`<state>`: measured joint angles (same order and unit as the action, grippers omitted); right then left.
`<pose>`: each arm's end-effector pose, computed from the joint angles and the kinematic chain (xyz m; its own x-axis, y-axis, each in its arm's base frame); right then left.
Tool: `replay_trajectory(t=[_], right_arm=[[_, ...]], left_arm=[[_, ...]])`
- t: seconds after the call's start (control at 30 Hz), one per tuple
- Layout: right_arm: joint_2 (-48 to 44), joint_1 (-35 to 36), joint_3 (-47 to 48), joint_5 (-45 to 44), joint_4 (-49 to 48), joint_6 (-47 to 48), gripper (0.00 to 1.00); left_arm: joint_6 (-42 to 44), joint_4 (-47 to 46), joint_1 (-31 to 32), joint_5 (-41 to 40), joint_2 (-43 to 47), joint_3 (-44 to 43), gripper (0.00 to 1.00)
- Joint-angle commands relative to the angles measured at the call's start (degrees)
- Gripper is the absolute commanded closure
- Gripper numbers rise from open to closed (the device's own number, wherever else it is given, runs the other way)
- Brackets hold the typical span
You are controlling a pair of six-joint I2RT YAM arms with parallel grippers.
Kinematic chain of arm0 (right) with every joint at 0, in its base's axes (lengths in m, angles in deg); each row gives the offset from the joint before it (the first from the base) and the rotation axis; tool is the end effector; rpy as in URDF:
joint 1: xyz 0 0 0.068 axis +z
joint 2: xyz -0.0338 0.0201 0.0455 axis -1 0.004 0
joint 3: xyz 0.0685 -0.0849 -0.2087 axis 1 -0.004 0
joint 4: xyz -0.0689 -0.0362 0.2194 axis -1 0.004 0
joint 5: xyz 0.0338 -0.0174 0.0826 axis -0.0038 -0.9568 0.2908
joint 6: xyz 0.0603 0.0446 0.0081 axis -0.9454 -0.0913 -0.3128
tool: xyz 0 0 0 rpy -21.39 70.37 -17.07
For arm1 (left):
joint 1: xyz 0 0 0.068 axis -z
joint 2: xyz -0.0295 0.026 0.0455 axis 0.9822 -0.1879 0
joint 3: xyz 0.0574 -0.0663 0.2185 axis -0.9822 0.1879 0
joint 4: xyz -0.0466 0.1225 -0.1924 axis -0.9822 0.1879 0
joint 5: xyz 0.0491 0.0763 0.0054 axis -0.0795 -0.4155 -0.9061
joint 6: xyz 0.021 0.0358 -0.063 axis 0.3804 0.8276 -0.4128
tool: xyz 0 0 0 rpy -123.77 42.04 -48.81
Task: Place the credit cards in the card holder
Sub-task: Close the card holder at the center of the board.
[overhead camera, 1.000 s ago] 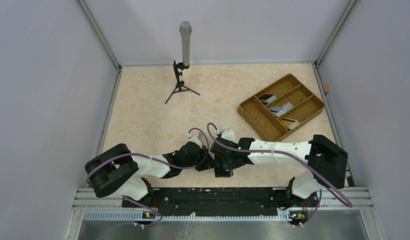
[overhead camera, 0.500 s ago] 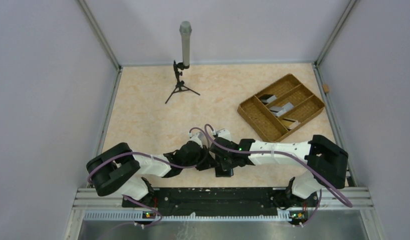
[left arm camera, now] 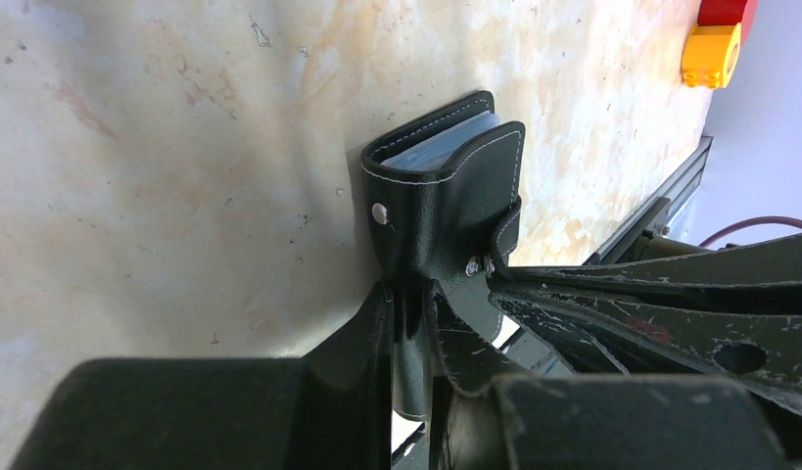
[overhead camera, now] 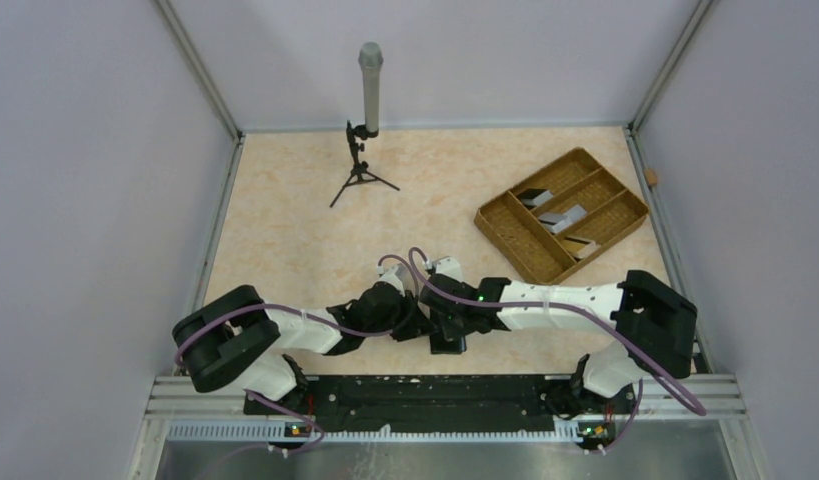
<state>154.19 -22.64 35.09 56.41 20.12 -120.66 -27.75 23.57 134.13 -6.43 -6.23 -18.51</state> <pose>0.1195 0.2422 0.1394 -0.8281 -0.3266 -0.4556 -0.4092 0.9077 0.0932 0.1380 -0.2088 0.0910 -0.9261 -0.2437 -0.2880 0.0632 0.6524 -0.7552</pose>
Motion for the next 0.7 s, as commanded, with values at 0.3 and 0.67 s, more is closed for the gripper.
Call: replay_trajectory(t=[0.3, 0.67], right_arm=[[-1.56, 0.76, -1.20, -0.53, -4.63, 0.36, 1.00], [-1.63, 0.81, -1.87, 2.10, -5.60, 0.29, 1.00]], left_arm=[[1.67, 5.90, -0.05, -2.37, -1.84, 0.68, 0.84], [1.58, 5.82, -0.03, -2.38, -1.91, 0.78, 0.84]])
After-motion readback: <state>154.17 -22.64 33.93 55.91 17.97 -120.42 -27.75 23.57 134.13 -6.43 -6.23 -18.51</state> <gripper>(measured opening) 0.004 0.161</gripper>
